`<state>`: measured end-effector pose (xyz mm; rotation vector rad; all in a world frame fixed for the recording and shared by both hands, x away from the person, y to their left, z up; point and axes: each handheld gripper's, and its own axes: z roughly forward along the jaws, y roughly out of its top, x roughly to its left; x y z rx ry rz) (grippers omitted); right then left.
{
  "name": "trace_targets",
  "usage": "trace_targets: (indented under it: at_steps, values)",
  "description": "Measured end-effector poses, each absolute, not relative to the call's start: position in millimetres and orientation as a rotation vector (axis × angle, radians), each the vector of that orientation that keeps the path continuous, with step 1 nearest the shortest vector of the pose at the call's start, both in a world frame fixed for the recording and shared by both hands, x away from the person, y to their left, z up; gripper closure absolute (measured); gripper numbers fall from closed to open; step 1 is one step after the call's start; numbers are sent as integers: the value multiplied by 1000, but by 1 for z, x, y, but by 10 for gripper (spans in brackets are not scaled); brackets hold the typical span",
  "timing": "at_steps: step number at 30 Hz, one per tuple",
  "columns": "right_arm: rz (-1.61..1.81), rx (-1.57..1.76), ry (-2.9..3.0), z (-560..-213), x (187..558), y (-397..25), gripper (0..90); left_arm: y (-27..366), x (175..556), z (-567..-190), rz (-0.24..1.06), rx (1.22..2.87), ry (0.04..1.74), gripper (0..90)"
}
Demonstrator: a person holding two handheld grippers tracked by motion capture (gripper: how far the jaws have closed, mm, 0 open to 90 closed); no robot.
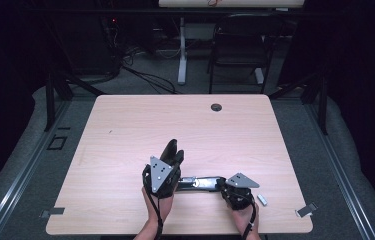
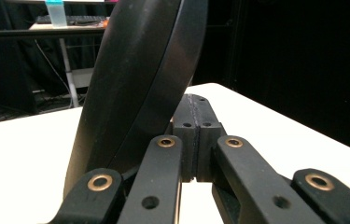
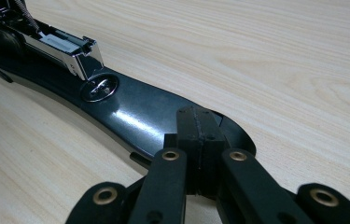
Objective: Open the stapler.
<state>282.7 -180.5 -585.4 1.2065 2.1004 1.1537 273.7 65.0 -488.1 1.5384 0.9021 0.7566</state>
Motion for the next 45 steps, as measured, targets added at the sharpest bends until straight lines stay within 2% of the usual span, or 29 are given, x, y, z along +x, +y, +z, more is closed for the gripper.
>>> trace_targets:
  at_steps: [45]
  values:
    - [1156, 1212, 2100, -585, 283, -181, 900, 96, 271, -493, 804, 1510, 965, 900]
